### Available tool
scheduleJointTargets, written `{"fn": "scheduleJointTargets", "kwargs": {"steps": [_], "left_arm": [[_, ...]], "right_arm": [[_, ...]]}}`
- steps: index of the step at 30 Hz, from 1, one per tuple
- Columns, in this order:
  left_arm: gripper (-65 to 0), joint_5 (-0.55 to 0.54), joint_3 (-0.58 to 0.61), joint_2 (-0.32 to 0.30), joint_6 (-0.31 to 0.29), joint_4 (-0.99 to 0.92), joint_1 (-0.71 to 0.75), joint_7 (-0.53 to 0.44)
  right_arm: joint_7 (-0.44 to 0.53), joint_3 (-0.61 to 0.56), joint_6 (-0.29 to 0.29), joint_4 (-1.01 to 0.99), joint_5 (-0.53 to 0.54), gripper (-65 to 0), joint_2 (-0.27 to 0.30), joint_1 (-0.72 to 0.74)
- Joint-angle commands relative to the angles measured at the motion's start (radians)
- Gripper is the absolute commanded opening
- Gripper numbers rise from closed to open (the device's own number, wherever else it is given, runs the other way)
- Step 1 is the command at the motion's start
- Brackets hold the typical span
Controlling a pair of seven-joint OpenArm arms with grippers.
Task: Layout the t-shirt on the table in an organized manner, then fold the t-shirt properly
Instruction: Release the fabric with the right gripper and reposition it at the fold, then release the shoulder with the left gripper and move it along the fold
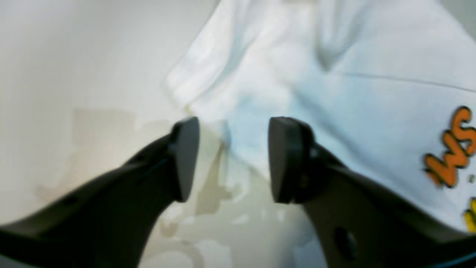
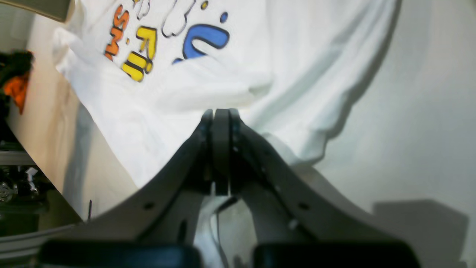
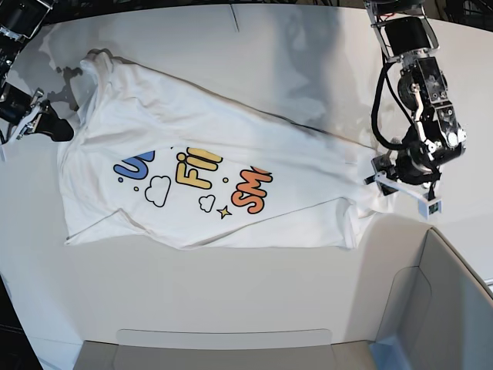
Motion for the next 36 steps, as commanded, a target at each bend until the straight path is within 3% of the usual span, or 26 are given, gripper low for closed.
{"fn": "scheduleJointTargets", "kwargs": {"steps": [1,4,7,11,15,17,20,24,36], "left_arm": [[-25.9,0.016,-0.006,-0.015,0.006,0.0,-0.01,0.003],[-23.9,0.009,-0.006,-0.031,-0.02,-0.002,-0.013,0.003],[-24.0,-0.043,-0.029,-0.068,-0.213,-0.026,-0.07,0.003],[-24.7,-0.056,-0.188,-0.072,-0.396,-0.135,-0.119,0.003],[-24.9,-0.054,-0.299,-0.112,-0.658,-0.276,-0.174,0.003],[-24.9,-0.051,-0.31,-0.141,-0.734,-0.372,-0.192,0.003],[-25.0,-0.054,-0.311,-0.178,-0.734,-0.464,-0.195,0.003],[-25.0,-0.054,-0.313,-0.18,-0.734,-0.47,-0.191,0.003],[-25.0,-0.056,-0.316,-0.14,-0.734,-0.474,-0.194,0.003]], "right_arm": [[0.014,0.005,0.011,0.032,0.03,-65.0,0.023,0.009],[0.014,0.005,0.011,0.054,0.028,-65.0,0.027,-0.004],[0.014,0.005,0.011,0.057,0.027,-65.0,0.028,-0.017],[0.014,0.005,0.011,0.057,0.027,-65.0,0.027,-0.02],[0.014,0.005,0.011,0.057,0.027,-65.0,0.027,-0.041],[0.014,0.005,0.011,0.057,0.027,-65.0,0.027,-0.047],[0.014,0.005,0.011,0.055,0.027,-65.0,0.025,-0.049],[0.014,0.005,0.011,0.057,0.027,-65.0,0.023,-0.063],[0.014,0.005,0.011,0.057,0.027,-65.0,0.002,-0.083]]}}
